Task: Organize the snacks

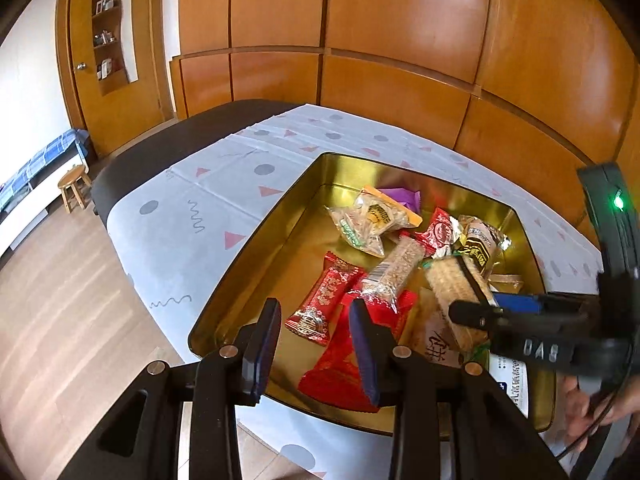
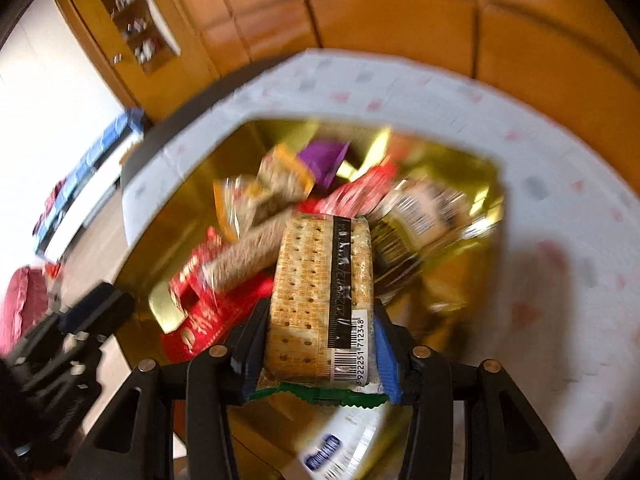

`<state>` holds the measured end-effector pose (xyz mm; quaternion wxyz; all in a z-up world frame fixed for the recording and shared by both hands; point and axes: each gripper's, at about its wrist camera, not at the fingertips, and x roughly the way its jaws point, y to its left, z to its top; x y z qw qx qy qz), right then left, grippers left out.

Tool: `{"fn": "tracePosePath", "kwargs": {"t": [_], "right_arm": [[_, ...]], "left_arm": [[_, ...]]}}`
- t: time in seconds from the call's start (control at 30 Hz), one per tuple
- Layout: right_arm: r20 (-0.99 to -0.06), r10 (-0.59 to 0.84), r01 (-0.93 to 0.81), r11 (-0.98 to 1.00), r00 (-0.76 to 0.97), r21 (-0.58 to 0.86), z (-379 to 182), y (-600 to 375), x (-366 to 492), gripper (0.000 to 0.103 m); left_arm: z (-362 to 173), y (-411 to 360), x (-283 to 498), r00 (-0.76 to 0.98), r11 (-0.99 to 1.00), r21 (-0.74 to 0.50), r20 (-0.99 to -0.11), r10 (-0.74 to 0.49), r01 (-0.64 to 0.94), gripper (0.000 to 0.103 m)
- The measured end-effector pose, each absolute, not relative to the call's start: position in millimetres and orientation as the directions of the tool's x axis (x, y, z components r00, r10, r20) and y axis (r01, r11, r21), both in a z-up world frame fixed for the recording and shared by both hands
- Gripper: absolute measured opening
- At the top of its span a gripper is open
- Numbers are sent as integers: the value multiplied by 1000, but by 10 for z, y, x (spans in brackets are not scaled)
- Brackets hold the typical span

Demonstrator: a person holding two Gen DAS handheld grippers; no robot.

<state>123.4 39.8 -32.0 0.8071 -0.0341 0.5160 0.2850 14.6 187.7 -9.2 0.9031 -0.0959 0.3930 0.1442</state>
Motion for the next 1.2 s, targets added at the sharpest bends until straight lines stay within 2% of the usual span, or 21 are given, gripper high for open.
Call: {"fn": "tracePosePath", "kwargs": {"t": [0.1, 0.23, 0.3, 0.33, 0.37, 0.43, 0.53, 0.73, 0.8, 0.87, 1.1, 1.2], "right_arm": [[-863, 413, -526, 822, 291, 216, -417, 472, 1171, 51], [-846, 452, -552, 798, 281, 243, -320, 378, 1018, 59], [-839, 459, -569, 789, 293, 232, -268, 327, 922, 59], [-839, 454, -578, 786, 298, 220, -269, 334, 889, 57], [-844, 446, -591, 781, 298, 204, -283, 345, 851, 48], [-854, 427, -605, 776, 296, 178, -324, 419, 838, 38], [-847, 431, -598, 781, 311, 178, -345, 499, 896, 34], [-846, 431, -585, 790, 314, 185, -364, 568, 997, 34], [-844, 435, -576, 794, 315, 194, -348, 518, 961, 39], [-832, 441, -570, 798, 335, 194, -288, 450, 897, 53], [-779, 445, -536, 827, 441, 170, -25, 140, 613, 61], [-754, 432, -507, 848, 495, 153, 81, -13, 494, 68]], "left_arm": [[-121, 1906, 155, 644, 936, -66, -742, 186, -346, 36], [-131, 1915, 160, 641, 933, -64, -743, 192, -353, 36], [-140, 1902, 171, 637, 934, -63, -747, 190, -352, 36], [-143, 1890, 172, 635, 934, -61, -749, 190, -351, 36], [-141, 1875, 169, 635, 935, -60, -749, 189, -349, 36], [-119, 1849, 160, 640, 938, -58, -745, 187, -342, 36], [-76, 1802, 145, 651, 941, -56, -736, 186, -333, 36], [-7, 1719, 121, 673, 949, -53, -717, 180, -310, 36], [12, 1686, 114, 679, 951, -50, -712, 179, -304, 36], [31, 1658, 106, 683, 952, -47, -708, 182, -302, 36], [104, 1552, 59, 702, 957, -33, -687, 188, -288, 36], [133, 1479, 31, 712, 960, -27, -677, 188, -279, 36]]}}
